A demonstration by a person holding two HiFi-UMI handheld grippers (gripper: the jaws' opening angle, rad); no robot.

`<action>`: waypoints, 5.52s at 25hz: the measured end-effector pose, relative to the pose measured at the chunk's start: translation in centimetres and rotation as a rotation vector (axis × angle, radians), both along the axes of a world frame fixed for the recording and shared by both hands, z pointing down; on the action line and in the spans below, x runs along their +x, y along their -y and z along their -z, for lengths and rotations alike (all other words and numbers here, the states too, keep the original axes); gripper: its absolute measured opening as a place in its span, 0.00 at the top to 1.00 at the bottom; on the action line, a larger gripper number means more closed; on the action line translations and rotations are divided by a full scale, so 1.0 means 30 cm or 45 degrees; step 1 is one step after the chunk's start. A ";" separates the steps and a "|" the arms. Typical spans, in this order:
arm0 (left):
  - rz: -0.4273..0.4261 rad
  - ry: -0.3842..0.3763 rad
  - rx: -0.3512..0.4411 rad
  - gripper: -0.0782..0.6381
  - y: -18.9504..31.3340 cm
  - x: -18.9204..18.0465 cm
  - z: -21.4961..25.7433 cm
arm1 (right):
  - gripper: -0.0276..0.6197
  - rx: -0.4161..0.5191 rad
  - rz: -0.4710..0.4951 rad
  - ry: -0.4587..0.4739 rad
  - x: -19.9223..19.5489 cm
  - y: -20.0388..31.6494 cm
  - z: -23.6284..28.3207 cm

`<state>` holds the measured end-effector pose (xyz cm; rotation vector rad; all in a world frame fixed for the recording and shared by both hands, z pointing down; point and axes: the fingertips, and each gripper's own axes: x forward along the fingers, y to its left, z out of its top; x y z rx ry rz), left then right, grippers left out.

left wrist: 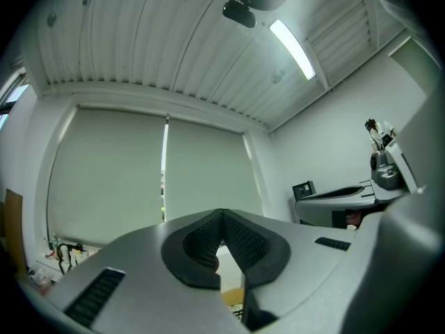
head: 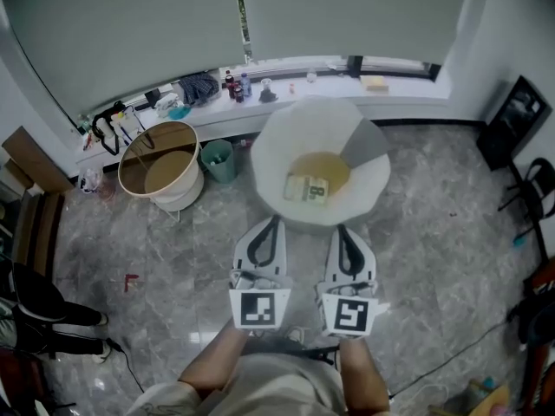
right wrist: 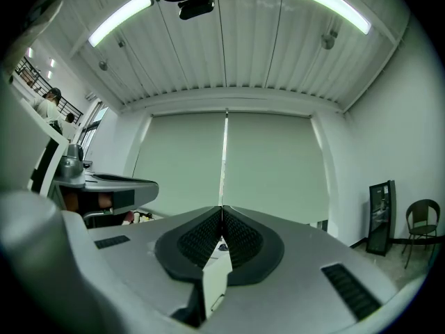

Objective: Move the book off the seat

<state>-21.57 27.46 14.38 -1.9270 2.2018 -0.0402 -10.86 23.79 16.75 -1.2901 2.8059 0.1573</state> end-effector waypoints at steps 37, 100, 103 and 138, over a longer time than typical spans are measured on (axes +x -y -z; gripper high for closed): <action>-0.230 -0.017 -0.061 0.89 0.983 -0.652 -0.105 | 0.95 -0.106 -0.208 -0.078 -0.635 0.904 -0.126; -1.376 0.311 -1.077 0.89 2.025 -0.412 -1.720 | 0.95 -1.068 -1.431 0.364 -0.535 1.593 -1.705; -1.385 0.345 -1.131 0.89 2.011 -0.414 -1.864 | 0.95 -1.132 -1.468 0.347 -0.536 1.576 -1.852; -1.498 0.664 -1.727 0.55 1.964 -0.558 -2.843 | 0.70 -1.626 -1.493 0.947 -0.758 1.442 -2.780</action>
